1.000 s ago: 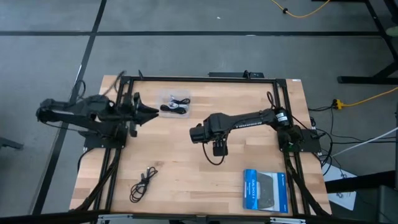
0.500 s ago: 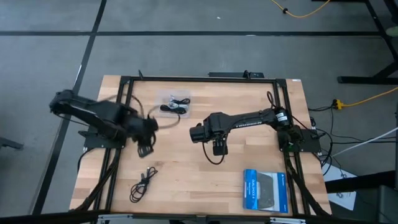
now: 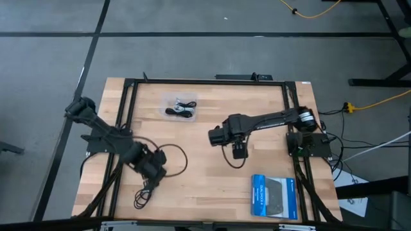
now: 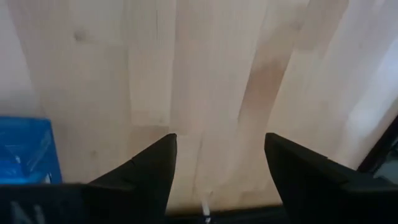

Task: Pick and place USB-C Cables
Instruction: Put the black white charger cable into the transparent bin

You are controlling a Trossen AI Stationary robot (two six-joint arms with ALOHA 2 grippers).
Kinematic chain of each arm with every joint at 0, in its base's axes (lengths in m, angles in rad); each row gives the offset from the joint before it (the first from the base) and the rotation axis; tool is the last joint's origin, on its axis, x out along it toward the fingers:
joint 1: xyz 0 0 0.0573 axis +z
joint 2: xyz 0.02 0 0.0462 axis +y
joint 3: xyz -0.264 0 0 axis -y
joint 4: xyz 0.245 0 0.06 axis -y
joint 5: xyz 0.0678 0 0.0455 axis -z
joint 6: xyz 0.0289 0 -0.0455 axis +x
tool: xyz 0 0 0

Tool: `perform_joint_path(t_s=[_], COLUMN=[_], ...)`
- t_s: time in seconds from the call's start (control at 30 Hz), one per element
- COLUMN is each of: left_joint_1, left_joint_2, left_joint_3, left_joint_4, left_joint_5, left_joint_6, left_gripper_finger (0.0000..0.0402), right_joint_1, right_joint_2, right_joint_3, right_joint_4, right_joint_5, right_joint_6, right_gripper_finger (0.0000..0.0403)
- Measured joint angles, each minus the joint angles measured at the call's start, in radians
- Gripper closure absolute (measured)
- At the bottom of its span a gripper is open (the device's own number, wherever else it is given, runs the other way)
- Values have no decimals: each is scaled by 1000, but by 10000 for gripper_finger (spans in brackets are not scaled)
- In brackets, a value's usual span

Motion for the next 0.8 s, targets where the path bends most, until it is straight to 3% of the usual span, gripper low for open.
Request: perform_joint_path(t_s=[0.3,0.5,0.63,0.8], left_joint_1=[-111,-176,-206,-223], left_joint_2=[92,120,128,127], left_joint_3=[-1,-1,-1,-1], left_joint_4=[18,31,95,99], left_joint_5=[62,47,78,44], left_joint_6=[-275,-481,-481,-414], left_gripper_finger=[325,325,325,325], right_joint_1=[18,49,61,63], right_joint_2=[-178,-228,-228,-228], right_joint_3=[-331,-461,-496,-503], right_joint_4=[101,147,162,187], right_joint_5=[-81,-80,-80,-80], right_joint_6=[216,293,306,307], right_gripper_finger=[156,156,156,156])
